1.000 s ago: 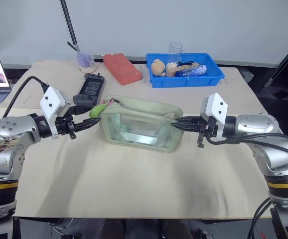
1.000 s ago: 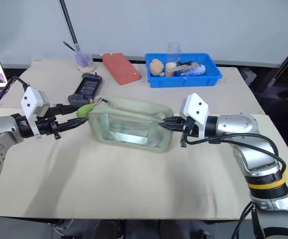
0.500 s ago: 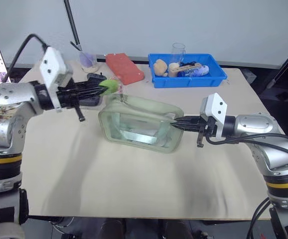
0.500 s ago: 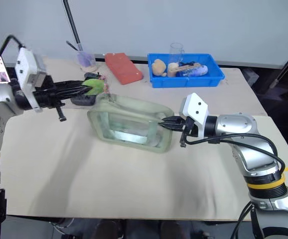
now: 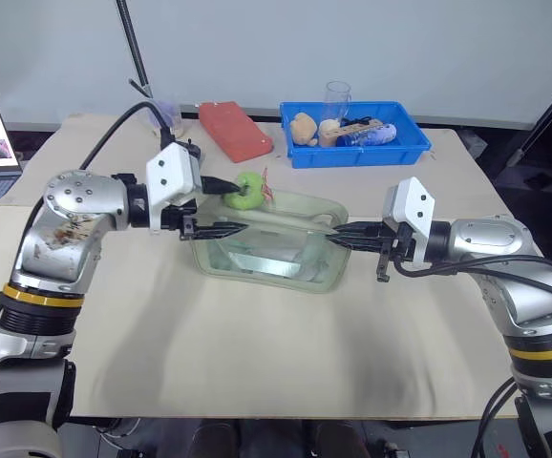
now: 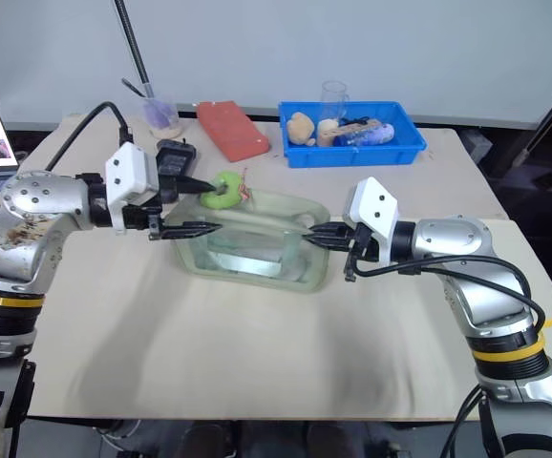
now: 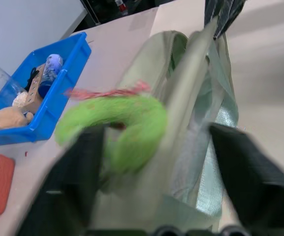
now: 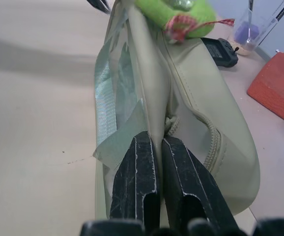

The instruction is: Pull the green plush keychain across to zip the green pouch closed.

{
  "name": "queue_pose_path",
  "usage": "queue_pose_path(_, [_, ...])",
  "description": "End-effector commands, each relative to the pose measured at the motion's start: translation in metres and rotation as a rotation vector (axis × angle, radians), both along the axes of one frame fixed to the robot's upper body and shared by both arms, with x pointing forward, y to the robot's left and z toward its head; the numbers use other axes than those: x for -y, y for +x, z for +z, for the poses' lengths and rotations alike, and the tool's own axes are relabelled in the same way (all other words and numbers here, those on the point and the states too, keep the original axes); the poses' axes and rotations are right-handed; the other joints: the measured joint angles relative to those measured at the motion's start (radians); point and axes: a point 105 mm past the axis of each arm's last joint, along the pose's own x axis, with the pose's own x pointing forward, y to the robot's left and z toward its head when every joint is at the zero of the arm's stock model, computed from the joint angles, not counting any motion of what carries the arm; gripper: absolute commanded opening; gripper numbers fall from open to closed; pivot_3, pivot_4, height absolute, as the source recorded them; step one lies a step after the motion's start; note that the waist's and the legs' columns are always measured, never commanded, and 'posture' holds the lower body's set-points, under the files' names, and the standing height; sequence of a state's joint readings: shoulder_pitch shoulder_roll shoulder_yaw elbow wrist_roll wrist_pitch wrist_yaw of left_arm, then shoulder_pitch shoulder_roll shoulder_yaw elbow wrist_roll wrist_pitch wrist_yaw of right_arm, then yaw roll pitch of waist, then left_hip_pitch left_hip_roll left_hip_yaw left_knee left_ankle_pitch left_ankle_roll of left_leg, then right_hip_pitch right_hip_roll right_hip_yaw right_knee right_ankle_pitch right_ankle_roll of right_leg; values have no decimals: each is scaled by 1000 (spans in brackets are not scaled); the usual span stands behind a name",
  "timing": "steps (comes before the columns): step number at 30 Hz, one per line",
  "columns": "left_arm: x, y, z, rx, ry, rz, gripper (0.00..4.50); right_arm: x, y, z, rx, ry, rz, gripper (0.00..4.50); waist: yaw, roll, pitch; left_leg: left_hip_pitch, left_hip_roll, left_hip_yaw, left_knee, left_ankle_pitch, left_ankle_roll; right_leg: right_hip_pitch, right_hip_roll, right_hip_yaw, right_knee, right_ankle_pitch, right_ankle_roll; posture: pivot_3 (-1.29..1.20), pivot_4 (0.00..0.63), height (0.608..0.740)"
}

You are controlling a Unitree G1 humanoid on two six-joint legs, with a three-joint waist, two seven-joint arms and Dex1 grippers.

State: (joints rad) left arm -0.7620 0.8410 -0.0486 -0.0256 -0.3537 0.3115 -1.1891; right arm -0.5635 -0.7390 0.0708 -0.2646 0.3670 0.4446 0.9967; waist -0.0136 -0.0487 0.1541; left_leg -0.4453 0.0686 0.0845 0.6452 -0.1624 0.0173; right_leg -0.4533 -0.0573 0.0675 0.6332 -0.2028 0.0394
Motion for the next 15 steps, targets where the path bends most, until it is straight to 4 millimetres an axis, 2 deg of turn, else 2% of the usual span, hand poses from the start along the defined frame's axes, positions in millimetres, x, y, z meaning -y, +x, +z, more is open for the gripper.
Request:
queue_pose_path(1, [-21, 3, 18, 49, -7, 82, 4442, 3, -2, 17, 70, 15, -5, 0, 0, 0, 0, 0, 0, 0, 0, 0, 0, 0, 0, 0, 0, 0, 0, 0, 150, 740])
queue_pose_path(5, [-42, 10, -5, -13, -7, 171, 4442, 2, -1, 18, 73, 14, -1, 0, 0, 0, 0, 0, 0, 0, 0, 0, 0, 0, 0, 0, 0, 0, 0, 0, 150, 740])
queue_pose_path(9, [-43, 8, -30, -68, -16, 176, 4442, 1, -1, 20, 74, 10, 7, 0, 2, 0, 0, 0, 0, 0, 0, 0, 0, 0, 0, 0, 0, 0, -1, 0, 150, 740])
queue_pose_path(12, [-42, 8, -39, -85, -19, 173, 3623, 0, -1, 20, 72, 8, 14, 0, 5, 0, 0, 0, 0, 0, 0, 0, 0, 0, -1, 0, 0, -1, -2, 0, 150, 740])
queue_pose_path(15, [-41, 8, -40, -87, -24, 169, 2079, -1, -1, 20, 70, 7, 18, 0, 4, 0, 0, 0, 0, 0, 0, 0, 0, 0, -1, 0, 0, -1, -2, 0, 150, 740])
